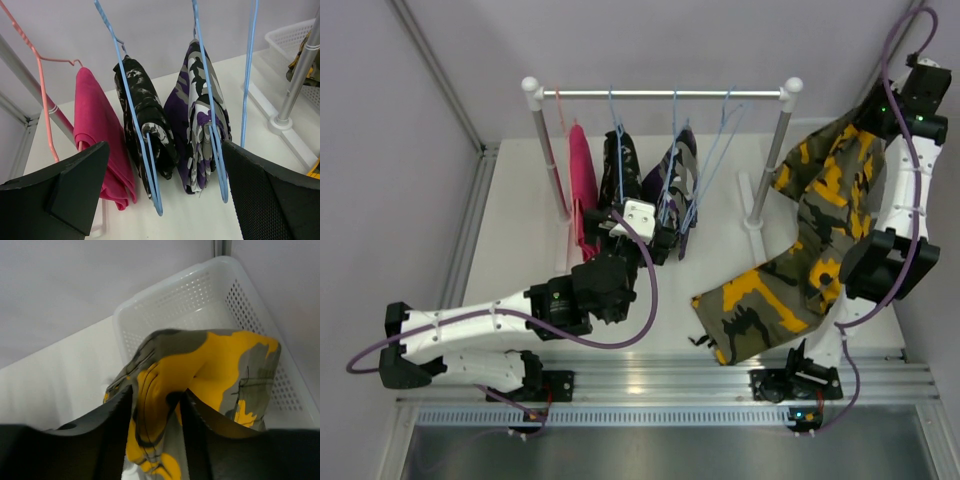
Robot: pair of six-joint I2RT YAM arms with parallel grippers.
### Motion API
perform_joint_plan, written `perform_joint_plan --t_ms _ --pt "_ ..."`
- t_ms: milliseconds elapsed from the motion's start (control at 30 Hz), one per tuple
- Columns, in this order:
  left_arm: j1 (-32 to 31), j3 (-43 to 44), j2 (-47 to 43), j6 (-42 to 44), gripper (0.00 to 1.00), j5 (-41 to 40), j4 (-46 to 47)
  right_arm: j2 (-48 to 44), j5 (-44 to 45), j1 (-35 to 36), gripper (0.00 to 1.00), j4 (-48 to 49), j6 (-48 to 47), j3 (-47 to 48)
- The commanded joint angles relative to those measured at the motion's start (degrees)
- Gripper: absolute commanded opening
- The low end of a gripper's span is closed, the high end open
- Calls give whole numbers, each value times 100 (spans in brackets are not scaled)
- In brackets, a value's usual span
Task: Remove the trousers from the hanger
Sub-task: Place the trousers in the bin.
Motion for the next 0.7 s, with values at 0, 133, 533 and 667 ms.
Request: perform_joint_plan --t_ms 0,133,533,667 --pt "-14 -30 20 -154 99 -63 -55 240 -414 -18 48 513 87 200" --pt "-14 -12 21 -251 99 -81 -99 328 -371 -18 82 636 114 -11" --pt "-14 -91 -41 -462 99 -98 -451 -679 -783 -27 91 636 158 -202" --pt "-14 -179 -190 -550 99 -89 -468 -1918 -880 104 91 899 157 -1344"
